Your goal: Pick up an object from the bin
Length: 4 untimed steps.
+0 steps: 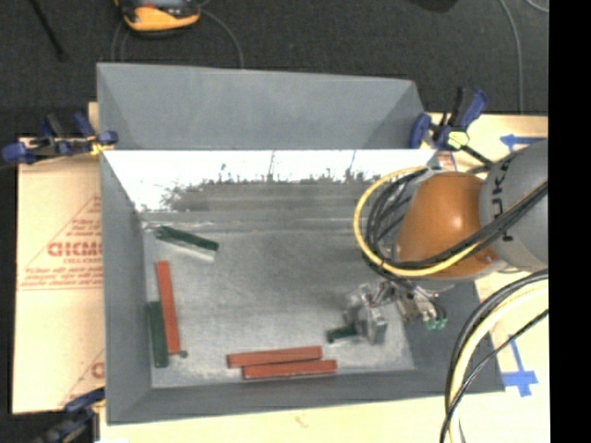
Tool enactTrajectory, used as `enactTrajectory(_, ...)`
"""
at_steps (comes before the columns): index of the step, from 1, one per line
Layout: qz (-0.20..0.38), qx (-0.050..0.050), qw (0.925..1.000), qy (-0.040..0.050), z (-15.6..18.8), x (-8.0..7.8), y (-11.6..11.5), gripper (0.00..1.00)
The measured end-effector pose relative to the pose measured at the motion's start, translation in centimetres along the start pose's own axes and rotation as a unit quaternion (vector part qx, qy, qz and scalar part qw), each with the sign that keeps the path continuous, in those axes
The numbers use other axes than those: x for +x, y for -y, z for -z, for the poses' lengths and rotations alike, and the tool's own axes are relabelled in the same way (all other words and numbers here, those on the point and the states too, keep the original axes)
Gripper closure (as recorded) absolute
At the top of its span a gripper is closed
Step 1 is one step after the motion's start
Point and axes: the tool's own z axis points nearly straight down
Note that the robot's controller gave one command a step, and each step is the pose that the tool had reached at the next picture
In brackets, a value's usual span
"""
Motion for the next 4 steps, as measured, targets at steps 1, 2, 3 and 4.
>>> enactTrajectory(1,0.000,0.000,1.0000,0.0000,0.0,0.0,0.0,1.00)
enactTrajectory(2,0.002,-0.002,1.0000,-0.0036,4.5,0.6,-0.3,1.00)
enactTrajectory(3,0.216,-0.001,0.9764,0.0005,0.7,1.7,-0.2,0.00)
enactTrajectory(4,0.218,-0.001,0.9758,0.0010,0.1,1.8,-0.3,1.00)
